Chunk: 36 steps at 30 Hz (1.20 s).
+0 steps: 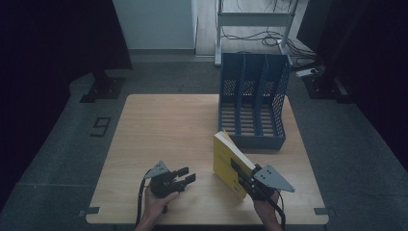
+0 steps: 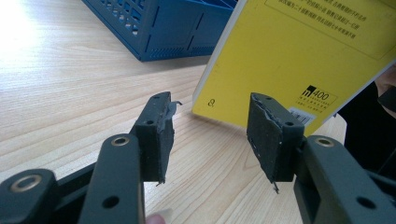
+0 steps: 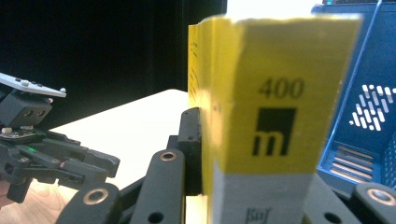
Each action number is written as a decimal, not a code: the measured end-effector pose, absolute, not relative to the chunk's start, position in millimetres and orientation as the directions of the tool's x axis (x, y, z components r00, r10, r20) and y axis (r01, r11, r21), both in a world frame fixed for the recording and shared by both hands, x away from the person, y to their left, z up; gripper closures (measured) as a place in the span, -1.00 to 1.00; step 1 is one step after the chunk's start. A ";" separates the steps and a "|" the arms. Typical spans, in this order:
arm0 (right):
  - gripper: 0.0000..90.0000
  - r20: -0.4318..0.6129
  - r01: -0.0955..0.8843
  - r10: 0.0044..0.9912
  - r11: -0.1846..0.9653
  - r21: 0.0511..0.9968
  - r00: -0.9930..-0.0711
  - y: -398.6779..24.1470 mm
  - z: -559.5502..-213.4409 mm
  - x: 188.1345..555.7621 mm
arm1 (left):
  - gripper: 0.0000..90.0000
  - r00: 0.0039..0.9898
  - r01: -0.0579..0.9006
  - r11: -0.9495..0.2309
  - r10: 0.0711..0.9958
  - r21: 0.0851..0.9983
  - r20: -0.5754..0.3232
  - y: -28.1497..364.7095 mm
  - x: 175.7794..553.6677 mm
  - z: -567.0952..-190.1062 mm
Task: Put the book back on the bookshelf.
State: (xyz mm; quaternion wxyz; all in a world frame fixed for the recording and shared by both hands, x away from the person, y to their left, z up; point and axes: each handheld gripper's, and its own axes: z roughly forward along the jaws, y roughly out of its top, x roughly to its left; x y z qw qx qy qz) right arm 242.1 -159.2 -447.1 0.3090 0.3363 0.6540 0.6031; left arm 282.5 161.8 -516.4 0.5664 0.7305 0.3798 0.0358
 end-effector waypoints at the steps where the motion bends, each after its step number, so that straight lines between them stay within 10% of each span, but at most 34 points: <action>1: 0.66 0.001 0.067 0.813 0.046 0.997 -0.583 -159.2 -447.1 242.1 | 0.13 0.709 0.515 -0.071 0.595 0.854 -0.377 161.7 282.6 -516.6; 36: 0.66 0.013 0.047 0.843 0.014 0.999 -0.538 -171.0 -433.9 249.3 | 0.13 0.699 0.513 -0.052 0.605 0.857 -0.382 166.4 282.9 -515.5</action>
